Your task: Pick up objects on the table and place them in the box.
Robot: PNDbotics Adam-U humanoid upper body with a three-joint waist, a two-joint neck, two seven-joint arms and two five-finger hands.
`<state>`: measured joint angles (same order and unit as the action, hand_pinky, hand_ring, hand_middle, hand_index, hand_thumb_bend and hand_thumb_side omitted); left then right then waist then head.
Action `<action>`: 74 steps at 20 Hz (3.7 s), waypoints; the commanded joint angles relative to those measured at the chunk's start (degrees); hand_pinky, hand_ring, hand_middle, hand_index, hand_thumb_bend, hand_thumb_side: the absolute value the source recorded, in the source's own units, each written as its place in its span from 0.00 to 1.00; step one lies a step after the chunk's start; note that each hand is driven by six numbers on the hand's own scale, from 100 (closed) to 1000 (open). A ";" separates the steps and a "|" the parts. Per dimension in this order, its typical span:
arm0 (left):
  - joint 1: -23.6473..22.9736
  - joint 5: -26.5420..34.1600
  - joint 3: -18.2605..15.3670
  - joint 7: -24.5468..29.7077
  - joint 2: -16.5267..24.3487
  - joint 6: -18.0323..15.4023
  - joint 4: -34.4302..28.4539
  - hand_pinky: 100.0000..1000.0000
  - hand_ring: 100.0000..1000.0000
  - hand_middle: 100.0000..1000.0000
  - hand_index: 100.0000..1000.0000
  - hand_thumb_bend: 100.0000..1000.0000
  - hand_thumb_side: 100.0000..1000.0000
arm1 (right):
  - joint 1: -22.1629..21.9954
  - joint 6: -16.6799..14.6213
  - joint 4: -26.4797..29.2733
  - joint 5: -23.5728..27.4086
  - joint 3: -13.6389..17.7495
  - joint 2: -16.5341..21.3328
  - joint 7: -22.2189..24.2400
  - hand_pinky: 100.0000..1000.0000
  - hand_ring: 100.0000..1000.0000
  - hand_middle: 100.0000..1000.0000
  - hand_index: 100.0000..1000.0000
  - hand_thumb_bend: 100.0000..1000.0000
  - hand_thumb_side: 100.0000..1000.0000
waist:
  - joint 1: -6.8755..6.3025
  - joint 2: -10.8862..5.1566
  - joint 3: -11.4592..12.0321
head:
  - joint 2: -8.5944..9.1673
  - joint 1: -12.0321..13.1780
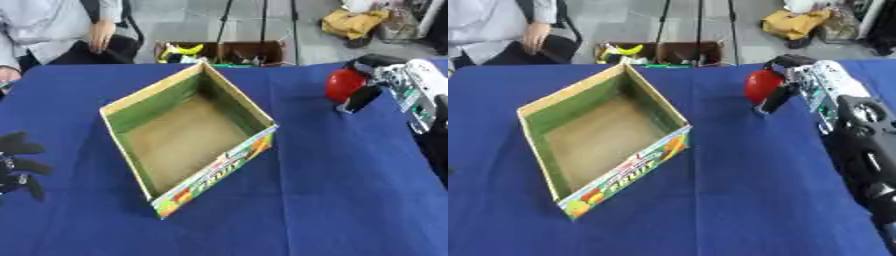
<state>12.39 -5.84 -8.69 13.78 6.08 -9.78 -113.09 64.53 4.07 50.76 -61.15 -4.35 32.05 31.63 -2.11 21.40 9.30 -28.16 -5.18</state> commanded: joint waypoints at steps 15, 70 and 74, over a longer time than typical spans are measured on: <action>0.09 -0.07 -0.09 -0.24 1.28 0.26 -0.81 0.28 0.54 0.64 0.85 0.00 0.99 | 2.41 3.07 16.35 8.13 -1.31 3.44 -0.18 0.32 0.52 0.64 0.66 0.00 0.32 | 0.35 -2.71 -0.41 | -0.66 -0.23; 1.50 0.92 0.98 1.02 0.75 0.64 -1.36 0.28 0.54 0.64 0.85 0.00 1.00 | 3.47 4.22 8.53 5.16 -11.31 -22.29 3.33 0.37 0.53 0.63 0.65 0.00 0.28 | 2.26 -1.44 4.64 | 0.22 -3.12; 1.48 0.86 0.93 0.95 0.78 0.70 -1.28 0.28 0.54 0.63 0.85 0.00 1.00 | 3.81 2.57 7.55 5.00 -11.37 -22.38 5.13 0.47 0.56 0.74 0.77 0.00 0.24 | 2.29 -1.39 4.65 | 0.05 -3.21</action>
<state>13.29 -5.09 -7.93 14.59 6.08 -9.06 -113.20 66.98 7.18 57.98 -55.71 -15.89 9.65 36.22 0.42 21.03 13.80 -28.45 -8.23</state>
